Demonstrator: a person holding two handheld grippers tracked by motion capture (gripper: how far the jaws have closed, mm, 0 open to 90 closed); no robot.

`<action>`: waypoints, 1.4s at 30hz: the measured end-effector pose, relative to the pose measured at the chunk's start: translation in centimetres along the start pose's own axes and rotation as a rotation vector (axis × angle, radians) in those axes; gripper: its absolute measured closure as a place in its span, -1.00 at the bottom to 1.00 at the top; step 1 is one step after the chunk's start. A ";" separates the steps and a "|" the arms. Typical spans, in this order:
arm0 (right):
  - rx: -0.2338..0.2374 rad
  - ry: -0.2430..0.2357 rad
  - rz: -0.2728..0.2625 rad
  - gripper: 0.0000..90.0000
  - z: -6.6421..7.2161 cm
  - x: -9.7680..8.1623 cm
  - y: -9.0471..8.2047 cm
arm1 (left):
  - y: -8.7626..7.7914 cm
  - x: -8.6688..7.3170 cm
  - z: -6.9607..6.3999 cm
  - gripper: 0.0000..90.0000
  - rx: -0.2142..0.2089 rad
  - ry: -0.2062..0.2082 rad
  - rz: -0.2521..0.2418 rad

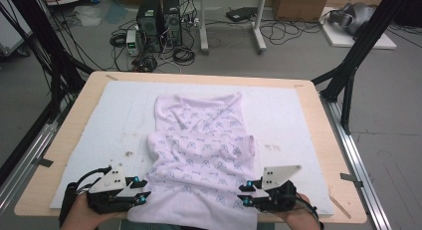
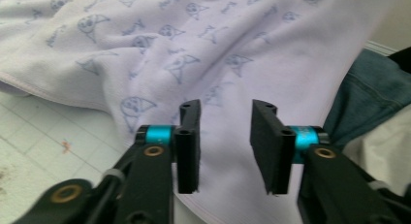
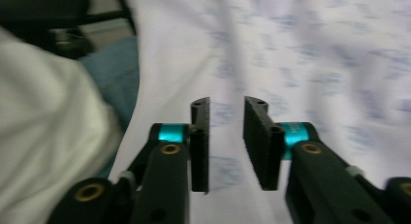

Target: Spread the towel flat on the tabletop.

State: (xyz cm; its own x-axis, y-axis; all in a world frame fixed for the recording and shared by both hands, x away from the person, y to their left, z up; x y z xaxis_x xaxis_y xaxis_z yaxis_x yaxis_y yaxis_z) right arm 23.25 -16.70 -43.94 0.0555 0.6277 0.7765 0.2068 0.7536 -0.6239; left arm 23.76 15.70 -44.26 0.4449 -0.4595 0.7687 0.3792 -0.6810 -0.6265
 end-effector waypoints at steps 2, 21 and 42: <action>-0.033 0.025 0.009 0.47 -1.6 -0.3 0.6 | 1.2 0.2 0.9 0.33 -0.003 -0.007 -0.004; 0.003 0.045 0.104 0.95 -3.4 -3.0 4.9 | 4.8 -1.2 1.7 0.92 0.000 -0.020 0.056; -0.012 0.029 0.152 0.42 -2.3 -3.7 5.1 | 5.5 -2.2 1.1 0.45 -0.018 -0.028 0.081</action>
Point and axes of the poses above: each handheld gripper's, and its own axes: y roughly forward along the jaws, x roughly out of its top, z roughly to its left, the point moved 8 cm from there along y, roughly forward along the jaws, and after that the axes turned 10 degrees about -y, right-handed, at the moved point
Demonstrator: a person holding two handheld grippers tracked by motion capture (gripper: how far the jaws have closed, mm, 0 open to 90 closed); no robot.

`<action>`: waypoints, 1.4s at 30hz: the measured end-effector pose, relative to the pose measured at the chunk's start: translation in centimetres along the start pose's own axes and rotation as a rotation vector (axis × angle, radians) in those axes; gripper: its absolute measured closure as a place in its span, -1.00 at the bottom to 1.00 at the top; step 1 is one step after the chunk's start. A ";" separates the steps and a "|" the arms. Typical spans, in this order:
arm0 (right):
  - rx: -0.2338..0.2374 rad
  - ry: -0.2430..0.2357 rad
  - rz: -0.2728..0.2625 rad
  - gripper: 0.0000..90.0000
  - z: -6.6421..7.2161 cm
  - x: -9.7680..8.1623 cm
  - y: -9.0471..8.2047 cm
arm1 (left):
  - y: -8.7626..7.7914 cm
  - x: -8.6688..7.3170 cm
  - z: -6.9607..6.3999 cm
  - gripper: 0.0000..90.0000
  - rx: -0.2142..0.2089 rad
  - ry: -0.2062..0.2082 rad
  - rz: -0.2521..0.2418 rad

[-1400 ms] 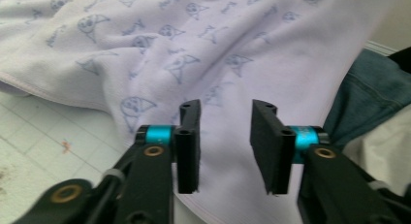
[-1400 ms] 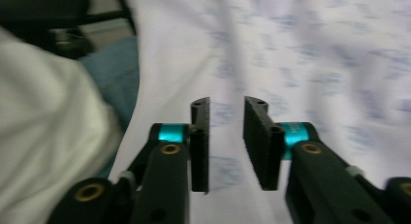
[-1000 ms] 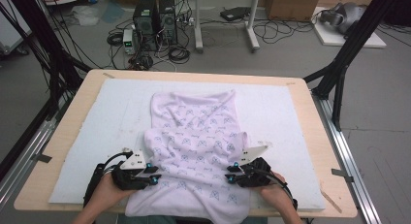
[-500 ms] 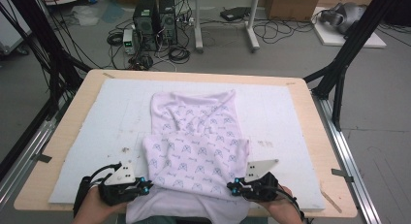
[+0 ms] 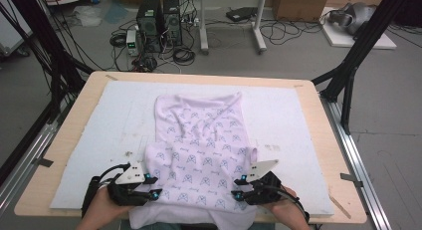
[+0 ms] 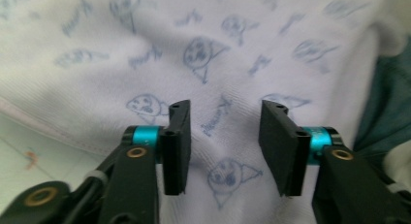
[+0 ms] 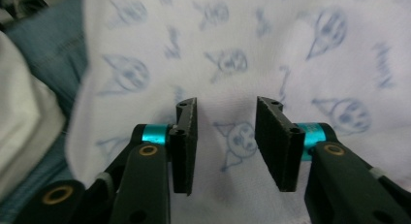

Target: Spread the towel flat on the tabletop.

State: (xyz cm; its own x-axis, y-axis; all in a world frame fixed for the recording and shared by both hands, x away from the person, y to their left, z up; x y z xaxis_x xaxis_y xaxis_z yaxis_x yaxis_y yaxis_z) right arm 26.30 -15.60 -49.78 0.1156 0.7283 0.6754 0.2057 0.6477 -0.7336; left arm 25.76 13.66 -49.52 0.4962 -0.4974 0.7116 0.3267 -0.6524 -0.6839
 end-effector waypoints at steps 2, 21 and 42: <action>-0.003 0.011 -0.036 0.77 0.1 0.0 0.1 | -0.1 -0.1 0.0 0.77 0.008 0.003 -0.029; -0.013 -0.013 -0.112 0.41 0.6 2.3 -4.0 | -3.9 2.2 -2.4 0.44 0.018 0.069 -0.098; 0.049 -0.011 -0.104 0.94 1.4 1.1 -1.6 | -3.0 0.2 -1.9 0.96 0.009 0.014 -0.083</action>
Point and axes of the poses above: each handheld gripper's, and its own axes: y roughly forward along the jaws, x roughly out of its top, z roughly to its left, the point moved 8 cm from there along y, roughly forward along the jaws, and after that the axes turned 10 degrees about -y, right-handed, at the moved point
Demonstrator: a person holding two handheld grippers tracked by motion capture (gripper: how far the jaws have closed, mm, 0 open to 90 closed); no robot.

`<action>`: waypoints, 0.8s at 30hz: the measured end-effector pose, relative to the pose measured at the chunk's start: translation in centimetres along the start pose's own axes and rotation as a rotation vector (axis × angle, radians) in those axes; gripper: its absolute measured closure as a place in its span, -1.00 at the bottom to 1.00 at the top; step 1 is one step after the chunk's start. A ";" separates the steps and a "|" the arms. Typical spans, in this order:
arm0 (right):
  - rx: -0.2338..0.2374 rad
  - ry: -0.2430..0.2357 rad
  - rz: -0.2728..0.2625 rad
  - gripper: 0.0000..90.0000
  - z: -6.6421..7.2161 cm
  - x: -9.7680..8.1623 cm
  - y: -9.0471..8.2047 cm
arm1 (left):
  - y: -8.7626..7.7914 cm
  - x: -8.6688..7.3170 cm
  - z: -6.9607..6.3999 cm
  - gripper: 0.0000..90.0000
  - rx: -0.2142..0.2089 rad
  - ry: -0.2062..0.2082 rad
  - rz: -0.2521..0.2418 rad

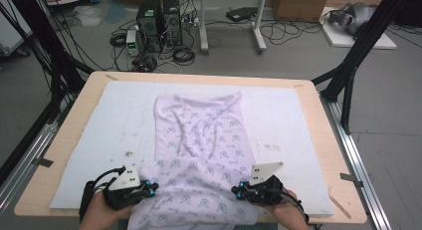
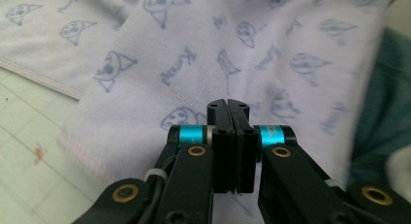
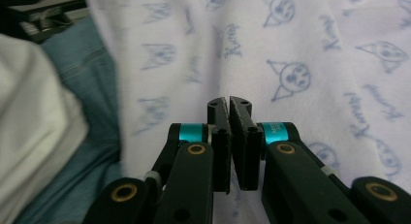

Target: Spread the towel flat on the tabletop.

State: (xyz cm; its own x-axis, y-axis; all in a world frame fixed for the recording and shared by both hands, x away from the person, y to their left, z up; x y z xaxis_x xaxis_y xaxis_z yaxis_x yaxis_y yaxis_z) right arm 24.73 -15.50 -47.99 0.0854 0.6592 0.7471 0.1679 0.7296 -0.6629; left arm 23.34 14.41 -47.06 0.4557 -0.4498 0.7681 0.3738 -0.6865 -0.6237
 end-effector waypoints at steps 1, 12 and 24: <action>0.014 -0.006 -0.016 0.93 0.7 0.3 -0.6 | -0.7 0.0 -0.9 0.96 -0.014 0.005 -0.010; -0.005 -0.002 -0.003 0.38 -0.1 0.3 -1.1 | 0.5 -0.5 0.2 0.28 0.034 0.008 0.036; 0.039 -0.045 0.062 0.87 1.2 -1.4 -0.5 | -0.7 -2.0 -3.3 0.90 -0.086 0.012 0.060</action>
Point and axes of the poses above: each handheld gripper's, and its own axes: y roughly forward along the jaws, x roughly out of its top, z roughly to its left, the point moved 8 cm from there along y, roughly forward along the jaws, and after that the axes turned 10 degrees about -y, right-handed, at the moved point
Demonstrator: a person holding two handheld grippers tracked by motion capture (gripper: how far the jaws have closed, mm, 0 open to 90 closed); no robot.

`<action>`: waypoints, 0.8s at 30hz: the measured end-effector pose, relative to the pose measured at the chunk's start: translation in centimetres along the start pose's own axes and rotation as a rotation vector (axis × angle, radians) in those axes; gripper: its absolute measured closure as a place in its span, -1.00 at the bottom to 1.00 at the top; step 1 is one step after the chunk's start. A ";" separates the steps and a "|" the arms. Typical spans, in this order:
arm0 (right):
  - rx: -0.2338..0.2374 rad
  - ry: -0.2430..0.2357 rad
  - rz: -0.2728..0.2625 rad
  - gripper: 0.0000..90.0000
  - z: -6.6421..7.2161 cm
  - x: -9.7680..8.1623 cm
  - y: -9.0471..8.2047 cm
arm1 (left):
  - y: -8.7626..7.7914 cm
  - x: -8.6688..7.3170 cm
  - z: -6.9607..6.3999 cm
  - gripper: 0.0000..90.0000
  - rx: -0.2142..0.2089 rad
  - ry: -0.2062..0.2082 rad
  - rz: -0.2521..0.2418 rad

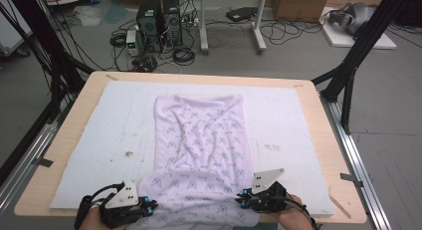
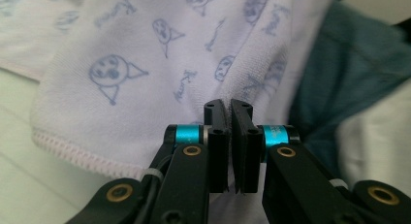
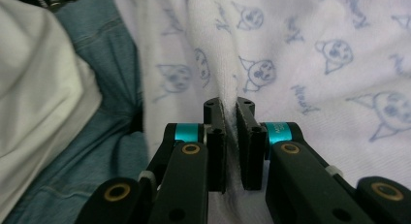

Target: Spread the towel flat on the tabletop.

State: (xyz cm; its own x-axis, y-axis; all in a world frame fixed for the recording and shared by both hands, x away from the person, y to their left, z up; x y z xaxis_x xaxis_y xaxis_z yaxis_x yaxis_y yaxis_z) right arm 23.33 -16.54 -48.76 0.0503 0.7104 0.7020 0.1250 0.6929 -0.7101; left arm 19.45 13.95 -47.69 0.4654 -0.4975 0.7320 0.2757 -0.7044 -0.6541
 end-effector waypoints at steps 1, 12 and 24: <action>0.011 0.000 -0.009 0.84 0.1 0.1 -0.4 | -0.3 0.1 -0.4 0.87 -0.010 0.006 -0.003; -0.131 0.108 -0.046 0.35 -5.0 0.0 -1.7 | 0.0 5.0 5.3 0.34 0.108 -0.052 -0.137; -0.213 0.194 0.034 0.39 -9.1 -1.3 -0.3 | 4.8 4.9 12.1 0.37 0.276 -0.139 0.008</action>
State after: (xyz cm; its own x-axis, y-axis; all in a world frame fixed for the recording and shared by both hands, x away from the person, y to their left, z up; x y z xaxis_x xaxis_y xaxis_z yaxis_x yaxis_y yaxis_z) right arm 32.28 -18.77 -48.98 0.2437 0.6819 0.6896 0.3241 0.6129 -0.7206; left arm 33.24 14.28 -49.57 0.5738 -0.4148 0.7062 0.4806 -0.5276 -0.7004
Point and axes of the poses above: each handheld gripper's, and its own axes: y roughly forward along the jaws, x roughly out of its top, z roughly to its left, the point moved 8 cm from there along y, roughly forward along the jaws, and after that the axes turned 10 degrees about -y, right-handed, at the moved point
